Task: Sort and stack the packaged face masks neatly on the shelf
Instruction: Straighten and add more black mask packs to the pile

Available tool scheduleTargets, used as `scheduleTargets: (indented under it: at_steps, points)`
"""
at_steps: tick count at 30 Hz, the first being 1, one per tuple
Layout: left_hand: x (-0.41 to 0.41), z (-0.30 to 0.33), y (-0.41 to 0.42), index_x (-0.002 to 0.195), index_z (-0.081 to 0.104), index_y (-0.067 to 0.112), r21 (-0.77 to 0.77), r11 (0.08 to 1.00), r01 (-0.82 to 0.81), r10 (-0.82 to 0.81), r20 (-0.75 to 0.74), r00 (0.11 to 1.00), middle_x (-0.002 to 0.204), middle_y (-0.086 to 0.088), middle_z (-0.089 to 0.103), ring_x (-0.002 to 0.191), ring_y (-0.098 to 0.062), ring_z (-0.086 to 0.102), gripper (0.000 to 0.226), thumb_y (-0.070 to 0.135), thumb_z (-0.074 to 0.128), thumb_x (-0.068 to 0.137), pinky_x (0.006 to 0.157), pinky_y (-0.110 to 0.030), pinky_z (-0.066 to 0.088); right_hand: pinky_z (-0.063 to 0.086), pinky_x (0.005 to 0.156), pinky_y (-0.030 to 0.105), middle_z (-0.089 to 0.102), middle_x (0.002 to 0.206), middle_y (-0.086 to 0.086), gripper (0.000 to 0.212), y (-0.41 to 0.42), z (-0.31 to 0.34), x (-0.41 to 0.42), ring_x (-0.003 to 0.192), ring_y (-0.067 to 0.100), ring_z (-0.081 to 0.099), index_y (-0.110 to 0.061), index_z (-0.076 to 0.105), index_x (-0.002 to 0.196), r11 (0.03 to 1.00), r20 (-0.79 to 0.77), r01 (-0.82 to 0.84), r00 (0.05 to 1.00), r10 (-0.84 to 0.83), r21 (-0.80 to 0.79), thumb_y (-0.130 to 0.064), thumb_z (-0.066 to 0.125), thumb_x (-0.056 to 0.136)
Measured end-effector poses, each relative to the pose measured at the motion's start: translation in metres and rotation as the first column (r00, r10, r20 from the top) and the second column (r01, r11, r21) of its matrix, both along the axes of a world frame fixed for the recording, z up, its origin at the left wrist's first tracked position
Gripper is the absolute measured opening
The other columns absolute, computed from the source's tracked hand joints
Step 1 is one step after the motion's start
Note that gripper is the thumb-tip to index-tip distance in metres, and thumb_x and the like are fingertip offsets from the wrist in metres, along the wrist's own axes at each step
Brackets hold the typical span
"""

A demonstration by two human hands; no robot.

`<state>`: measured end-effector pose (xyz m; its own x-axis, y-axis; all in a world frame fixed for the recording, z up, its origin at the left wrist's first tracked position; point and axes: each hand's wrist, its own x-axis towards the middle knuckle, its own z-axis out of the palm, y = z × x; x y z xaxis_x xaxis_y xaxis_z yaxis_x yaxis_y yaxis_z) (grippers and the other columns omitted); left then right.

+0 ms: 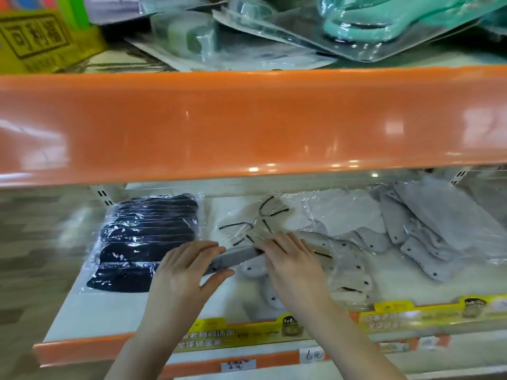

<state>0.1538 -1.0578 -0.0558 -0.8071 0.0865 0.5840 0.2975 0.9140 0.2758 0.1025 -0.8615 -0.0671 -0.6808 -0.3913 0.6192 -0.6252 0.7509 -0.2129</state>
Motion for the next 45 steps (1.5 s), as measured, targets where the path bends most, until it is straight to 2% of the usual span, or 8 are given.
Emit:
scheduleTargets:
  at_steps: [3,5,8,11,19,24,36,45]
  points:
    - [-0.001,-0.005,-0.018,0.094,0.074,0.013,-0.095,0.994,-0.044,0.041,-0.038,0.998,0.100,0.000,0.070,0.090,-0.014,0.055,0.052,0.057,0.046,0.089,0.078,-0.030,0.044,0.050,0.068,0.036,0.063,0.094,0.001,0.037,-0.024,0.007,0.001,0.082,0.024,0.059,-0.014,0.068,0.096,1.000,-0.042,-0.019,0.999,0.018,-0.016,0.002,0.058,0.064]
    - [0.002,-0.007,-0.032,0.094,0.074,0.012,-0.116,0.988,-0.101,0.092,-0.077,0.993,0.097,-0.001,0.070,0.084,-0.019,0.060,0.036,0.039,0.053,0.082,0.071,-0.032,0.047,0.051,0.072,0.037,0.065,0.098,0.001,0.042,-0.040,0.010,0.001,0.087,0.024,0.061,-0.014,0.069,0.098,0.998,-0.061,-0.043,0.997,0.040,-0.052,0.005,0.062,0.061]
    - [0.008,-0.003,-0.055,0.096,0.074,0.010,-0.086,0.980,-0.179,0.172,-0.086,0.981,0.094,-0.003,0.070,0.076,-0.028,0.065,0.035,0.019,0.045,0.079,0.063,-0.033,0.051,0.048,0.075,0.033,0.065,0.101,-0.001,0.042,-0.067,0.010,-0.001,0.090,0.022,0.061,-0.015,0.069,0.101,0.994,-0.062,-0.082,0.995,0.078,-0.074,0.003,0.061,0.063]
    - [0.012,-0.002,-0.080,0.094,0.074,0.009,-0.063,0.974,-0.218,0.211,-0.103,0.972,0.091,-0.003,0.070,0.077,-0.022,0.061,0.033,0.015,0.043,0.083,0.057,-0.029,0.046,0.044,0.077,0.030,0.066,0.102,-0.002,0.038,-0.095,0.007,0.001,0.091,0.020,0.062,-0.015,0.071,0.100,0.989,-0.037,-0.125,0.992,0.123,-0.075,-0.004,0.051,0.070]
    - [0.019,-0.030,-0.140,0.089,0.073,0.006,-0.079,0.969,-0.233,0.221,-0.141,0.965,0.094,-0.005,0.070,0.080,-0.028,0.064,0.028,0.011,0.046,0.084,0.063,-0.035,0.049,0.052,0.080,0.034,0.063,0.112,-0.004,0.053,-0.146,-0.025,0.015,0.100,0.019,0.061,-0.021,0.065,0.112,0.982,0.207,-0.163,0.968,0.141,0.091,-0.010,0.079,0.062]
    - [0.026,-0.052,-0.159,0.089,0.072,0.009,-0.131,0.981,-0.141,0.132,-0.074,0.988,0.099,-0.003,0.068,0.087,-0.022,0.060,0.027,0.015,0.047,0.080,0.075,-0.030,0.042,0.052,0.075,0.031,0.061,0.106,-0.005,0.059,-0.155,-0.041,0.023,0.096,0.017,0.061,-0.023,0.065,0.109,0.962,0.321,-0.152,0.944,0.075,0.225,-0.033,0.087,0.055]
    - [0.026,-0.075,-0.184,0.081,0.068,0.017,-0.195,0.980,-0.043,0.063,0.096,0.993,0.100,0.001,0.065,0.094,-0.019,0.056,0.024,0.034,0.053,0.072,0.077,-0.030,0.038,0.052,0.068,0.030,0.060,0.100,-0.004,0.066,-0.168,-0.049,0.026,0.090,0.017,0.061,-0.024,0.067,0.101,0.957,0.255,-0.078,0.967,0.005,0.279,-0.033,0.092,0.041]
    - [0.018,-0.078,-0.177,0.083,0.063,0.018,-0.211,0.969,-0.125,0.149,0.102,0.983,0.093,0.005,0.061,0.083,-0.019,0.056,0.016,0.018,0.052,0.071,0.071,-0.030,0.037,0.052,0.072,0.030,0.062,0.103,-0.003,0.059,-0.179,-0.048,0.024,0.092,0.018,0.062,-0.023,0.068,0.101,0.968,0.209,-0.070,0.978,0.019,0.241,-0.018,0.086,0.045]
